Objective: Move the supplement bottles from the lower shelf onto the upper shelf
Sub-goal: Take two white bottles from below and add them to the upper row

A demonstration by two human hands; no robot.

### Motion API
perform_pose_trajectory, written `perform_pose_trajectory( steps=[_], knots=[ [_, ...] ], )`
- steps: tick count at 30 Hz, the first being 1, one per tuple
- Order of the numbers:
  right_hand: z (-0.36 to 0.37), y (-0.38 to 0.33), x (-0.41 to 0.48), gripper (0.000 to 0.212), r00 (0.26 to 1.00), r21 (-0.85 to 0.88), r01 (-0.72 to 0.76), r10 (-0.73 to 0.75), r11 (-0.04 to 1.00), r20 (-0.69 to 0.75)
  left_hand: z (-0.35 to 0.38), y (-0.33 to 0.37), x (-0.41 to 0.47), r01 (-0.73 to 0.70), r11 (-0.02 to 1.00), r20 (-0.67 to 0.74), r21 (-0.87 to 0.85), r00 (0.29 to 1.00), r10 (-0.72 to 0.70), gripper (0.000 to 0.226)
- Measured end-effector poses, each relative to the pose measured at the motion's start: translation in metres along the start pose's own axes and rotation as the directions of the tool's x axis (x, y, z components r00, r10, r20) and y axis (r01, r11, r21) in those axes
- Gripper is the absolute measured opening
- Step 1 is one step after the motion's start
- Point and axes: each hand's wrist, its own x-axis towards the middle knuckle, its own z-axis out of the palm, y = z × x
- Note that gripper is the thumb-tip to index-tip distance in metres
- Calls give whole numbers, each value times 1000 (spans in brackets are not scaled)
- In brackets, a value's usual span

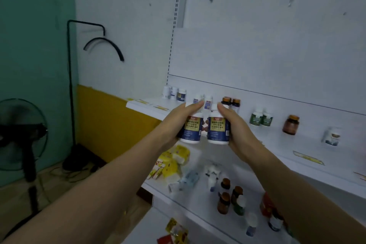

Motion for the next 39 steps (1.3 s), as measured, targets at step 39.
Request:
perform_pose_trajectory(
  steps=[39],
  knots=[
    [32, 127, 439, 56, 967, -375, -213, 139, 902, -215, -271, -115, 431, 120, 949, 177, 291, 968, -176, 61]
  ],
)
